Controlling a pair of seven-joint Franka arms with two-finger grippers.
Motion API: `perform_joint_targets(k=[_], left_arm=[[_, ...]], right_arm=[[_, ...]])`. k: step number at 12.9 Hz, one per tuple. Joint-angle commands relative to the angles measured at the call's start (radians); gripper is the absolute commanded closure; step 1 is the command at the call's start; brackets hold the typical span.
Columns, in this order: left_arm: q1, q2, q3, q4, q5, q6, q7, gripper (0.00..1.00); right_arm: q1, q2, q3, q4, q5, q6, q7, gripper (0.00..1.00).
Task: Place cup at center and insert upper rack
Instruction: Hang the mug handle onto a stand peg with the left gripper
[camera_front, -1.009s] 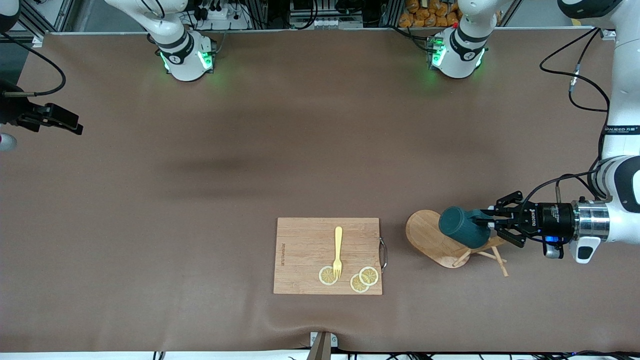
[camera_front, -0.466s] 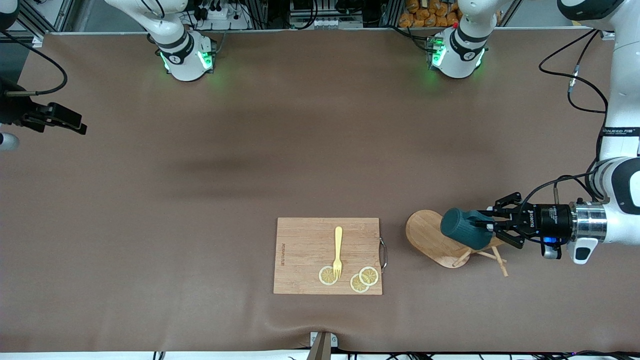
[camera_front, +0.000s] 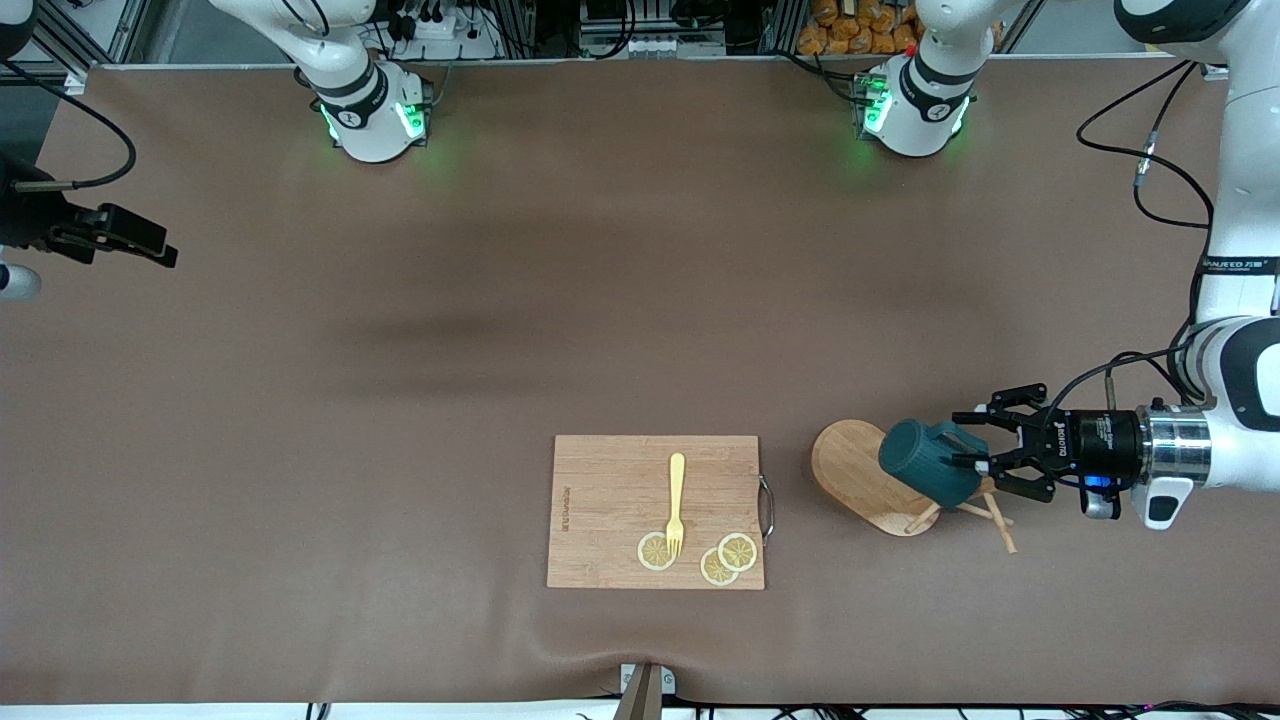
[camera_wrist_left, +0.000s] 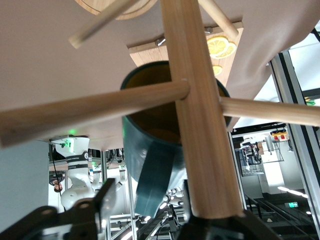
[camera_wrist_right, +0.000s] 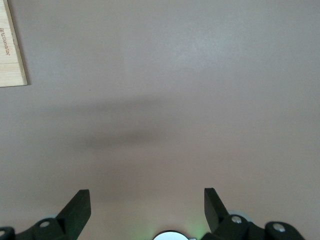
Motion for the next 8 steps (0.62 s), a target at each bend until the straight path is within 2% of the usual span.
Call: perform_joint_targets(k=[1,8], left_arm=[[-0.003,0.007,0.001,0.010,-0.039,0.008,-0.012,0.00],[0.025,-0.037,-0.005,0.010,-0.033,-0.048,-0.079,0.00]], right_arm=[[0.000,-0.006,0.002,0.010,0.010,-0.019,0.017,0.00],[0.000,-0.003,0.005,0.030,-0.012,-0.018,0.012,0.00]])
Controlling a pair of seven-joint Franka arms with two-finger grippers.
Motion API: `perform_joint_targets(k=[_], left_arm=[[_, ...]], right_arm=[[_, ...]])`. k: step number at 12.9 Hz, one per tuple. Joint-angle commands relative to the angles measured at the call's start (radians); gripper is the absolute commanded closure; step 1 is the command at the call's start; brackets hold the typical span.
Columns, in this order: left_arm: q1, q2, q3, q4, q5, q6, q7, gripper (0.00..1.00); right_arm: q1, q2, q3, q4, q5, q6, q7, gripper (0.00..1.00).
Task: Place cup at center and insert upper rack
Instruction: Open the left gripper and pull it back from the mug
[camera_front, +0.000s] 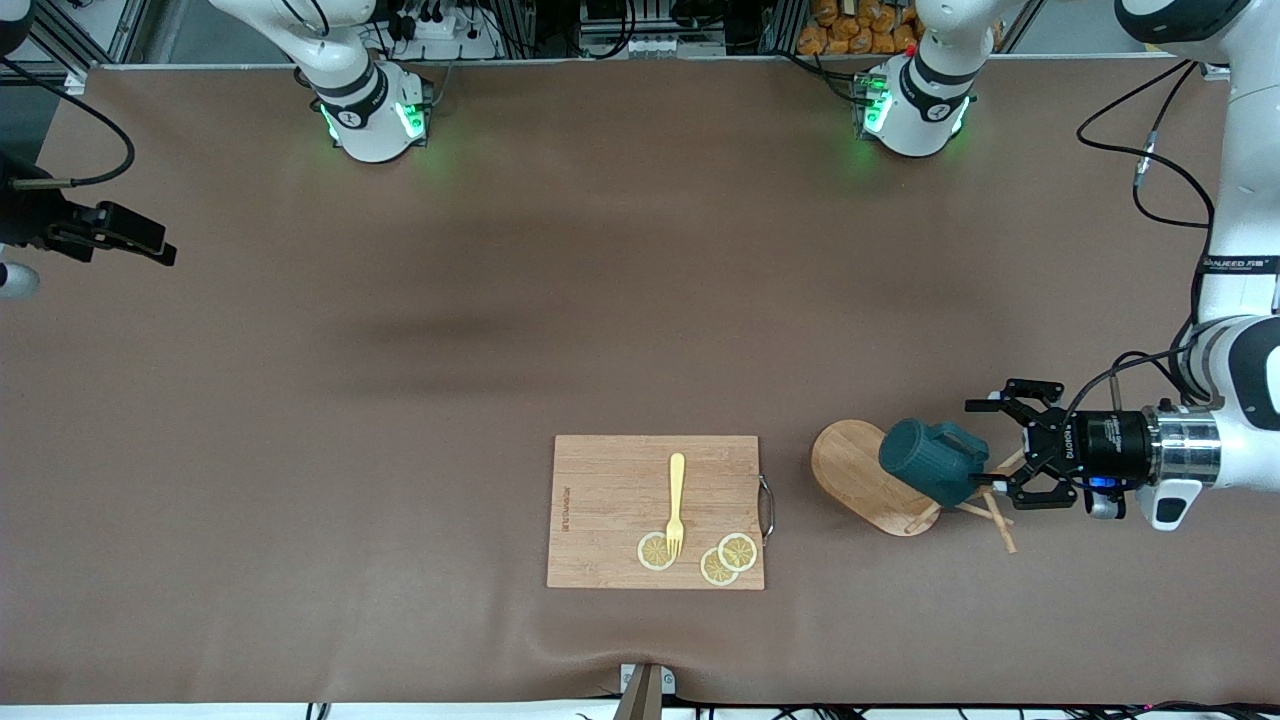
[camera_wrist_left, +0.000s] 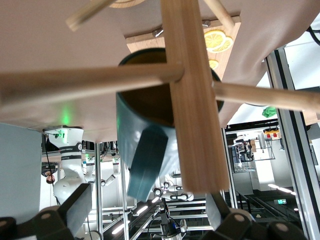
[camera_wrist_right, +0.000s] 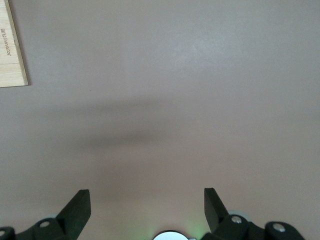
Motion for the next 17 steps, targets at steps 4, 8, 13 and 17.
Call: perform_joint_targets(k=[4,8,13,17], left_arm=[[0.042,-0.110,-0.003,-0.006,-0.011,-0.071,-0.043,0.00],[0.042,-0.222,-0.005,-0.009,-0.006,-0.079,-0.054,0.00],[0.040,-0.334,-0.011,-0.011,0.029,-0.099,-0.052,0.00],[0.032,-0.411,-0.044,-0.010,0.136,-0.102,-0.041,0.00]], right_arm=[[0.002,-0.003,0.004,0.024,-0.026,-0.015,0.008,0.00],[0.002,-0.003,0.004,0.026,-0.032,-0.015,0.006,0.00],[0.000,-0.003,0.004,0.026,-0.032,-0.015,0.006,0.00],[0.002,-0.003,0.004,0.030,-0.032,-0.015,0.006,0.00]])
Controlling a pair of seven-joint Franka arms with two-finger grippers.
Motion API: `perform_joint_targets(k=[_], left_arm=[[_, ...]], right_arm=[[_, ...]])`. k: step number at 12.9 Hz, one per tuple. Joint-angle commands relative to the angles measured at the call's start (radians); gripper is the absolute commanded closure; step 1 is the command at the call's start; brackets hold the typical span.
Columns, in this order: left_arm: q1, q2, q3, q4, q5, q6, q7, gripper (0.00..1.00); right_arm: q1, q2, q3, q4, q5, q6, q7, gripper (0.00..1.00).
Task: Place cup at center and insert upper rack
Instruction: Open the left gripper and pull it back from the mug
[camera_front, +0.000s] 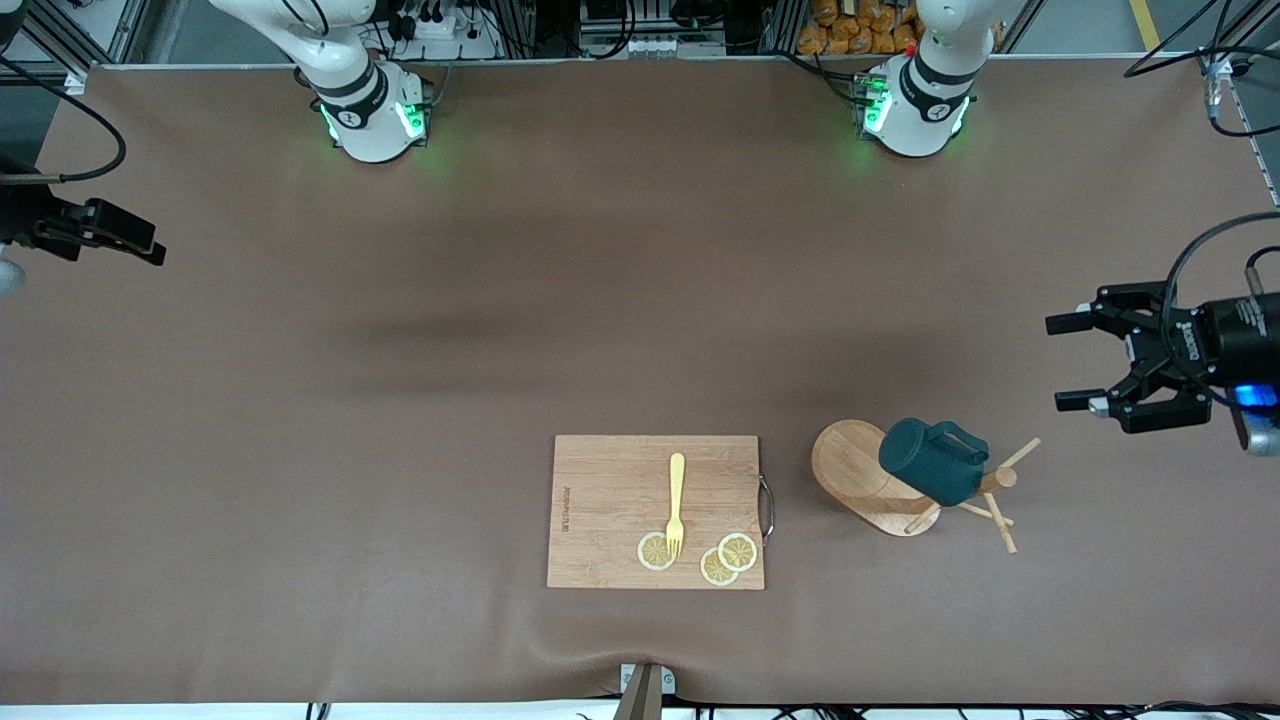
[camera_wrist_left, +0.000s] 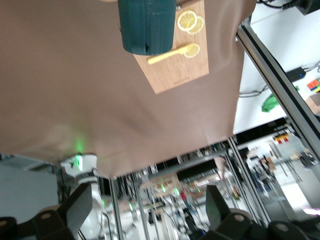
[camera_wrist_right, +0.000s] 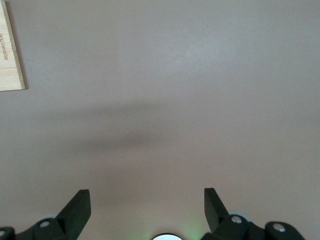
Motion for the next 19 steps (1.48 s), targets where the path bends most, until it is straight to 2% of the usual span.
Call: perform_joint_targets(k=[1,4,7,12,14,15,17,19], left_arm=[[0.009,-0.057,-0.040,-0.024,0.089,-0.007,0.001,0.00],[0.007,-0.107,-0.057,-0.023,0.197,-0.007,0.039,0.00],[0.007,-0.155,-0.102,-0.027,0.397,-0.036,0.211,0.00],[0.006,-0.179,-0.261,-0.027,0.774,-0.097,0.412,0.00],[-0.014,-0.199,-0.269,-0.029,0.877,-0.119,0.542,0.00],[-0.072,-0.233,-0.236,-0.044,0.900,-0.119,0.603,0.00],[-0.216,-0.274,-0.041,-0.055,0.888,-0.131,0.676,0.00],[-0.331,-0.288,0.097,-0.056,0.882,-0.154,0.699,0.00]], right_arm=[[0.002,-0.003,0.006,0.020,-0.013,-0.015,0.009,0.00],[0.002,-0.003,0.004,0.023,-0.010,-0.015,0.003,0.00],[0.002,-0.003,0.006,0.036,-0.010,-0.015,0.005,0.00],[0.003,-0.003,0.006,0.046,-0.010,-0.015,0.003,0.00],[0.005,-0.003,0.006,0.049,-0.010,-0.015,0.000,0.00],[0.006,-0.009,0.007,0.049,-0.009,-0.015,-0.003,0.00],[0.015,-0.017,0.009,0.049,-0.009,-0.015,-0.005,0.00],[0.018,-0.029,0.007,0.042,-0.009,-0.015,-0.003,0.00]])
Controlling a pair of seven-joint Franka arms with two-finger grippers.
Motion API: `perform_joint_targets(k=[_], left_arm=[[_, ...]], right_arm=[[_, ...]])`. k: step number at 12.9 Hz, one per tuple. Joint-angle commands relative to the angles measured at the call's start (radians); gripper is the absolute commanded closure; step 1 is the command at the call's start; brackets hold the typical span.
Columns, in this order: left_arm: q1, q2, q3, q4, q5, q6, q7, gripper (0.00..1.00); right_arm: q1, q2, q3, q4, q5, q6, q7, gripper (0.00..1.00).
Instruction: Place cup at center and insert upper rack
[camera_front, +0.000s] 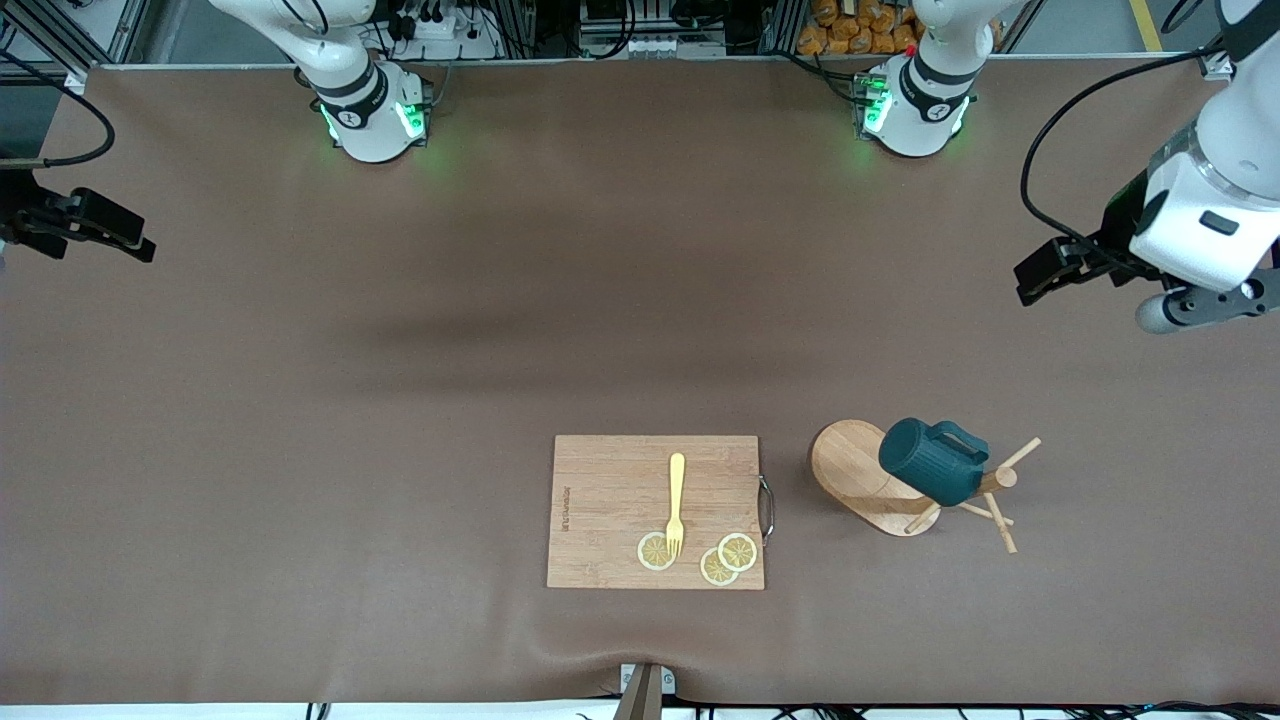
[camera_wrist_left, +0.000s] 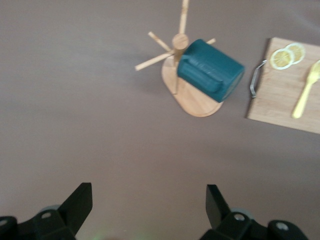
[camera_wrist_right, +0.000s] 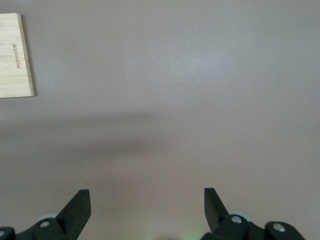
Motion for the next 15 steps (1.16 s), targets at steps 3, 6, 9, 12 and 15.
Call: perform_joint_targets(k=[3,6,9,12,15], left_arm=[[-0.182,-0.061,0.243,-0.055,0.002,-0.017,0.050,0.00],[-0.291,-0.101,0.398,-0.121,-0.082,0.005,0.087,0.00],[-0.360,-0.152,0.498,-0.196,-0.113,0.040,0.113,0.00],[-0.362,-0.224,0.535,-0.296,-0.188,0.095,0.126,0.00],[-0.362,-0.239,0.541,-0.307,-0.190,0.106,0.133,0.00]], right_arm=[[0.009,-0.050,-0.002,-0.029,-0.010,-0.014,0.006,0.00],[0.009,-0.057,-0.002,-0.032,-0.010,-0.015,0.004,0.00],[0.007,-0.057,-0.003,-0.038,-0.010,-0.015,0.003,0.00],[0.006,-0.057,-0.003,-0.044,-0.010,-0.015,0.001,0.00],[0.004,-0.057,-0.003,-0.044,-0.010,-0.023,0.001,0.00]])
